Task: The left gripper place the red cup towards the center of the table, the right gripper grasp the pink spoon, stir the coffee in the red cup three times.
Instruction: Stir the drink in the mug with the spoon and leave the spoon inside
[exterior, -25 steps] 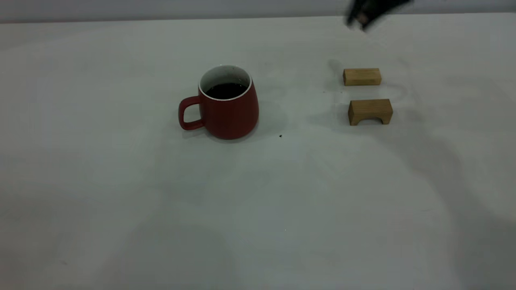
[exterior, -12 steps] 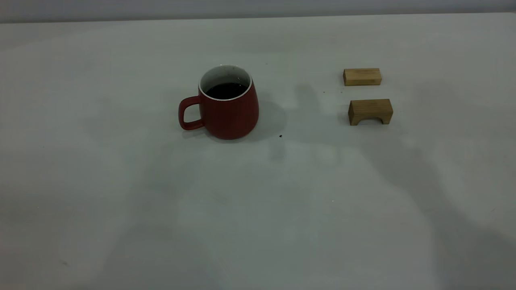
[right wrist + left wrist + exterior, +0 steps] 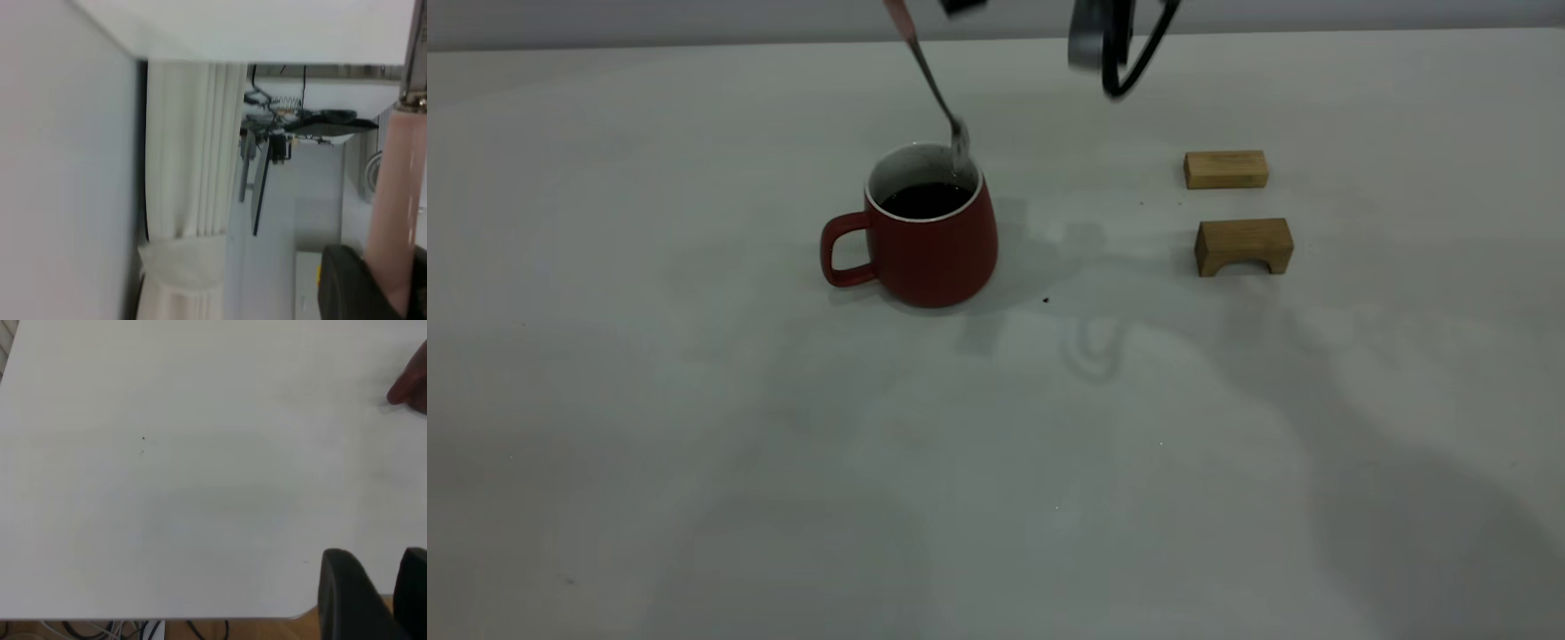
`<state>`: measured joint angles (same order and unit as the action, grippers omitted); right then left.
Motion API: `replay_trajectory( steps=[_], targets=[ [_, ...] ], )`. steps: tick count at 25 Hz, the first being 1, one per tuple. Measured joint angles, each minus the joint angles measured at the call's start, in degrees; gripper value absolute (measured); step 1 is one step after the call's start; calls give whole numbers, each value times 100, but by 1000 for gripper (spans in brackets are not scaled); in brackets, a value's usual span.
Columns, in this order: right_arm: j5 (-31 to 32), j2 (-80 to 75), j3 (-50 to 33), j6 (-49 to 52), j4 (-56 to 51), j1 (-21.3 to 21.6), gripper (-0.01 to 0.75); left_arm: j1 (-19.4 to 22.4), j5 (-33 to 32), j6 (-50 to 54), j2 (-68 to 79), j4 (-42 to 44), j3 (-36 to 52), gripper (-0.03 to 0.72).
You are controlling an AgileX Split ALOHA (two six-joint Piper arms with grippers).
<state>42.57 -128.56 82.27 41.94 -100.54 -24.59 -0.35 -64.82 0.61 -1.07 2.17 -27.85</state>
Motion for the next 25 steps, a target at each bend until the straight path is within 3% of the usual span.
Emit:
replay_trajectory(
  steps=[5,21,25],
  targets=[
    [124,-356,33,0,-36,0,142,0,0,0,0,0,0,246],
    [556,-1587,1322,-180,95,106,142,0,0,0,0,-1,0,245],
    [882,-1587,1328,485,636,338,142,0,0,0,0,-1,0,245]
  ],
)
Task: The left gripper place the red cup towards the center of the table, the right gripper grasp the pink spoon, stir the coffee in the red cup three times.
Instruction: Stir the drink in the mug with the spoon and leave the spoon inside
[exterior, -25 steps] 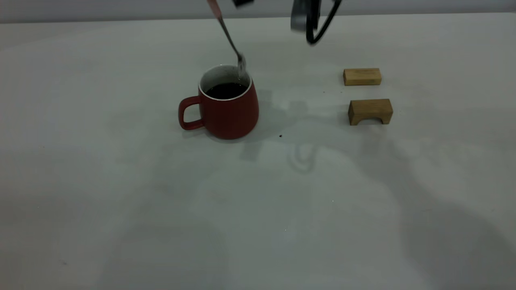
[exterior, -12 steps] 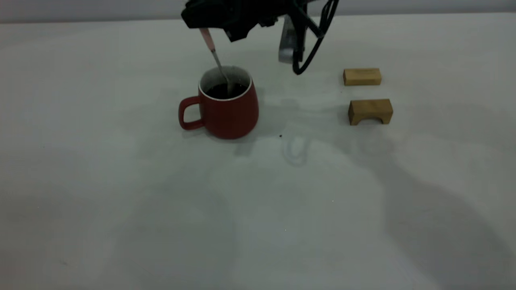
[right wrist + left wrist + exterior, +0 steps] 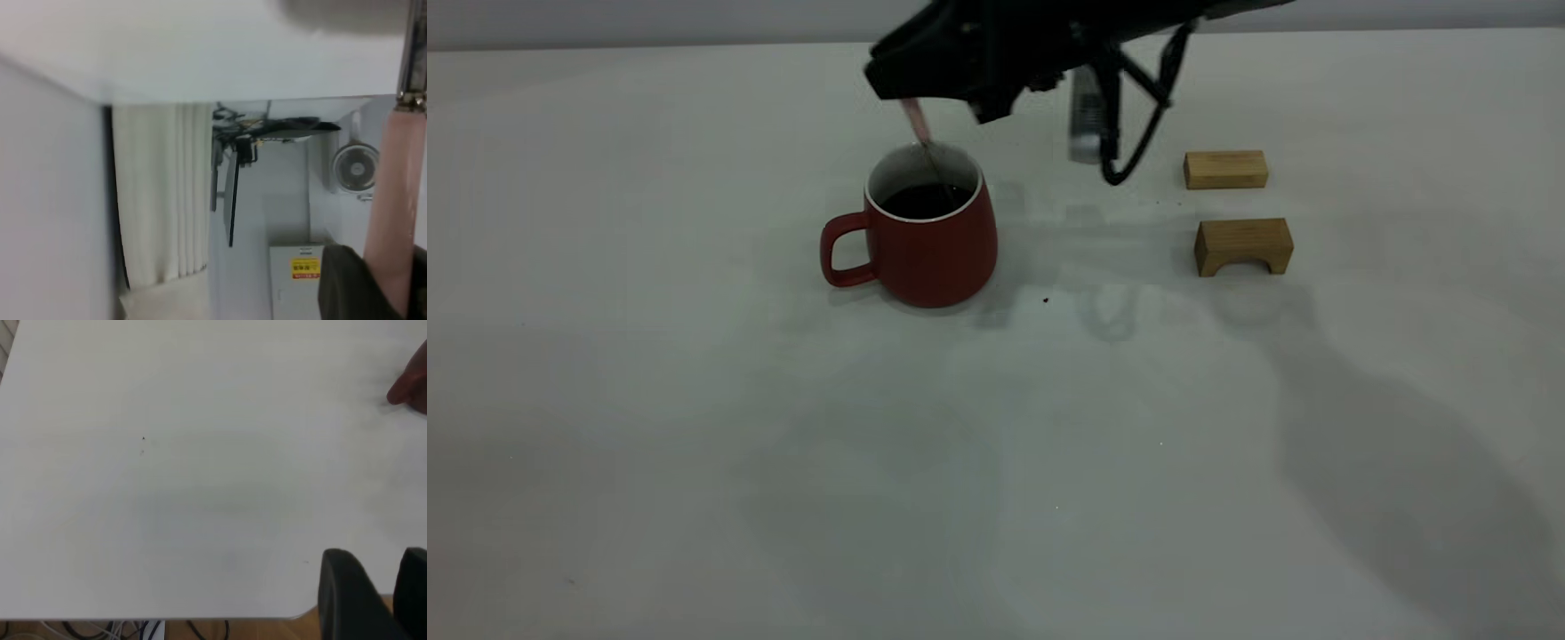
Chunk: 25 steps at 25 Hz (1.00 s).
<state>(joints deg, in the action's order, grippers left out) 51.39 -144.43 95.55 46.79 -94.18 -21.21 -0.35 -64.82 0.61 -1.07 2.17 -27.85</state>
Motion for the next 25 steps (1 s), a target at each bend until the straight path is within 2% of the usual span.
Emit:
replay_trajectory(
  steps=[2,4,7,11,13,16,20,22,25],
  targets=[
    [23,0,0,369,171,1,142,0,0,0,0,0,0,245],
    [16,0,0,327,159,-79,142,0,0,0,0,0,0,245],
    [-45,-27,11,-541,-271,-225,142,0,0,0,0,0,0,245],
    [-26,-94,47,-1424,-578,-191,142,0,0,0,0,0,0,245],
    [28,-104,47,-1268,-463,-103,142,0,0,0,0,0,0,245],
    [159,-110,47,-486,-129,25,142,0,0,0,0,0,0,245],
    [201,-110,47,93,115,3,142,0,0,0,0,0,0,245],
    [194,-110,47,-161,-20,-105,142,0,0,0,0,0,0,245],
    [108,-114,47,-1113,-393,-241,142,0,0,0,0,0,0,245]
  ],
)
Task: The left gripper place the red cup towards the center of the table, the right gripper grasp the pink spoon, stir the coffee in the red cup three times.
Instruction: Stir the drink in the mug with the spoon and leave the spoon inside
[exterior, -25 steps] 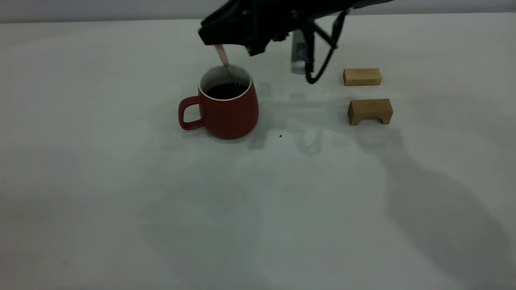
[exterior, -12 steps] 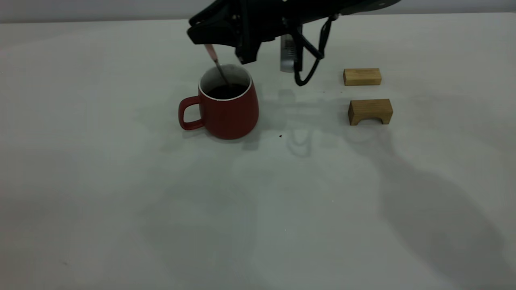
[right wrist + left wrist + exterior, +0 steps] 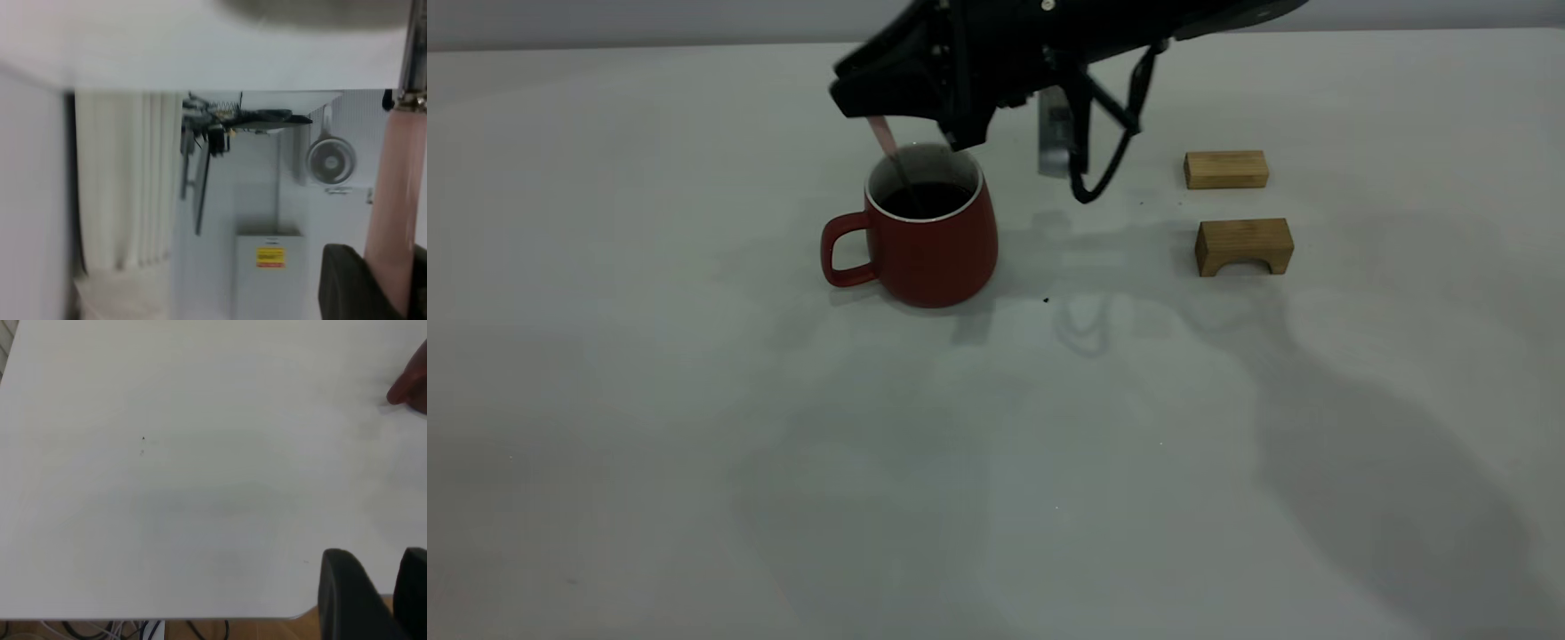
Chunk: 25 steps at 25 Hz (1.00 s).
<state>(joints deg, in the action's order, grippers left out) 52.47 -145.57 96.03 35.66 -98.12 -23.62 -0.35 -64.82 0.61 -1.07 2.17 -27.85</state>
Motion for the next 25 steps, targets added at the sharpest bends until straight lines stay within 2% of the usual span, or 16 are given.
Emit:
replay_trajectory(
  steps=[4,8,12,15,20,25],
  targets=[
    [22,0,0,-678,-102,115,142,0,0,0,0,0,0,245],
    [125,0,0,156,292,304,142,0,0,0,0,0,0,245],
    [147,-7,0,1215,525,249,142,0,0,0,0,0,0,245],
    [166,-7,0,1467,529,143,142,0,0,0,0,0,0,245],
    [160,-95,0,1334,492,120,142,0,0,0,0,0,0,245],
    [232,-121,0,521,492,120,151,0,0,0,0,0,0,245]
  ],
)
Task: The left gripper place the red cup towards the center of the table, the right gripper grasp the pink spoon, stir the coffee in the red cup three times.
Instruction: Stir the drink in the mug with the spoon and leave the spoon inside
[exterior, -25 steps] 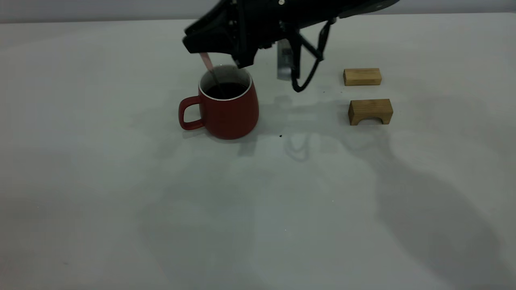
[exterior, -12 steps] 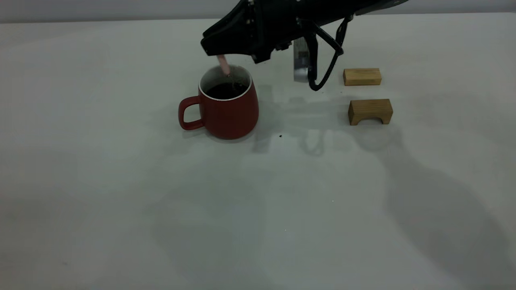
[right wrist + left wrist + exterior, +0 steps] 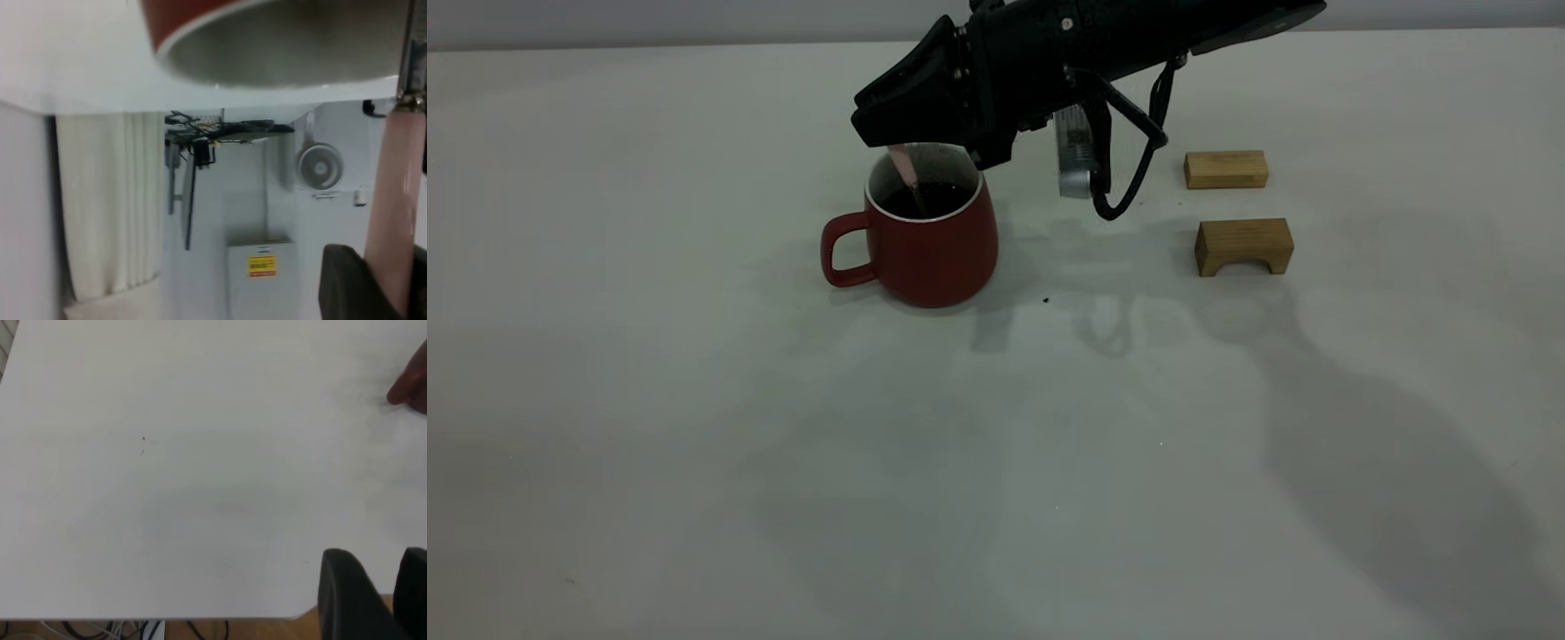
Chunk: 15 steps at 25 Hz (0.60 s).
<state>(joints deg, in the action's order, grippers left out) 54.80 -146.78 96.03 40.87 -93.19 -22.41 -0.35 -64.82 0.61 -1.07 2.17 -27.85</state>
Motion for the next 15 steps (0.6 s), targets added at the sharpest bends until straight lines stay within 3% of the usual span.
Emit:
replay_trajectory(
  steps=[3,7,12,15],
  targets=[
    [23,0,0,-538,5,0,199,0,0,0,0,0,0,245],
    [149,0,0,-1296,165,0,345,0,0,0,0,0,0,245],
    [320,295,0,-1953,1131,0,526,0,0,0,0,0,0,245],
    [363,751,0,-2044,1966,47,573,0,0,0,0,0,0,245]
  ],
)
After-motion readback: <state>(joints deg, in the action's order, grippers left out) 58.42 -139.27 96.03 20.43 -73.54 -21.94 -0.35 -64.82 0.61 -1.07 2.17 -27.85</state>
